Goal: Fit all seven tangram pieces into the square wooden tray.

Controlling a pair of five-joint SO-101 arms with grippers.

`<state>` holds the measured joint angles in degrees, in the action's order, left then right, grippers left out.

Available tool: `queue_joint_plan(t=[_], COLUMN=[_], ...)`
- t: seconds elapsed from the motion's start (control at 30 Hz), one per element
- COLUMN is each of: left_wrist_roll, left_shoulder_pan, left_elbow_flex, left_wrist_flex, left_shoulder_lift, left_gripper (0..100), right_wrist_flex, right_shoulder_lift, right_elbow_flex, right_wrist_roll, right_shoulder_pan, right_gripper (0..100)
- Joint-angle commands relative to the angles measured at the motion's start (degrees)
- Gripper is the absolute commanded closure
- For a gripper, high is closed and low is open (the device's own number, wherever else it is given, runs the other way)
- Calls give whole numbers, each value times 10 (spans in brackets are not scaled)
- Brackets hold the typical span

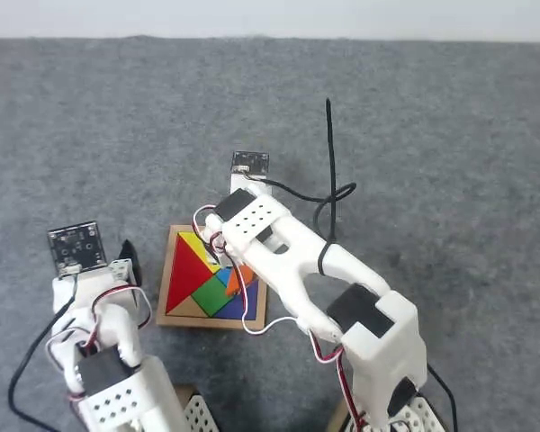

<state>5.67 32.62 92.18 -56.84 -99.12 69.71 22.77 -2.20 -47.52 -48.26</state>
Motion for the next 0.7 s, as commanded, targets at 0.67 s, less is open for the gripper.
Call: queue_joint_plan(t=[0.67], left_wrist_roll=[2], left_shoulder_pan=[2], left_elbow_flex=[-3], left_wrist_flex=[14], left_shoulder_lift=[-6], left_gripper=[776], right_wrist_flex=[44], right_shoulder_lift=[0], right_elbow_flex=[19], right_wrist_roll=[54], right_shoulder_pan=[27], right_gripper=[949])
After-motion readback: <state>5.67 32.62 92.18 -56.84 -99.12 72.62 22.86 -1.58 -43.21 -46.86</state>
